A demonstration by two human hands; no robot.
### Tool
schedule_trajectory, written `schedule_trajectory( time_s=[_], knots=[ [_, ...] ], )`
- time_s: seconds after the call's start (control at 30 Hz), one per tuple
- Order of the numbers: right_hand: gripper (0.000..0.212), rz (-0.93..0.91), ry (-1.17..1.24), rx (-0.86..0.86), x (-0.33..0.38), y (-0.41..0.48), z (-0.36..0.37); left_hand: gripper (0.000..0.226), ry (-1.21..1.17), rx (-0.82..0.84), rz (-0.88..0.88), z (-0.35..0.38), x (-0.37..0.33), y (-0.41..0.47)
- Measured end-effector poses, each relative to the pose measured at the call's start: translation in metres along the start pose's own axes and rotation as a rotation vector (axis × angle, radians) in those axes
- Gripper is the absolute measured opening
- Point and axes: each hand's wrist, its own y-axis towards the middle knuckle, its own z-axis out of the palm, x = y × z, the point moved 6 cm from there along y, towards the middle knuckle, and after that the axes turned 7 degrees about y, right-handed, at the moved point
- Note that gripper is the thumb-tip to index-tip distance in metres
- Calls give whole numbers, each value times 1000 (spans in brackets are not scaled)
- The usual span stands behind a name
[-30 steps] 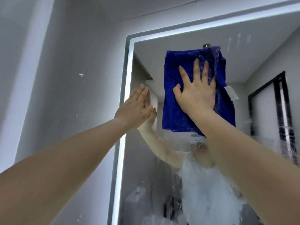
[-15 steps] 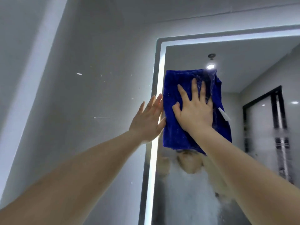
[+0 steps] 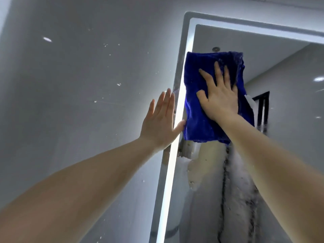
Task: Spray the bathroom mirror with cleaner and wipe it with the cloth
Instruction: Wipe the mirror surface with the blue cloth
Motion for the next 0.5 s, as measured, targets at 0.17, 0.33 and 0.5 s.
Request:
schedule_trajectory(
  time_s=[0.17, 0.33, 0.5],
  knots=[
    [57, -105, -6, 35, 24, -19, 13, 79, 42, 86, 31, 8, 16, -34],
    [59, -184, -24, 87, 32, -48, 26, 77, 15, 91, 24, 14, -1, -78],
    [58, -148, -25, 117, 31, -90, 38, 75, 90, 130, 71, 28, -28, -140]
  ],
)
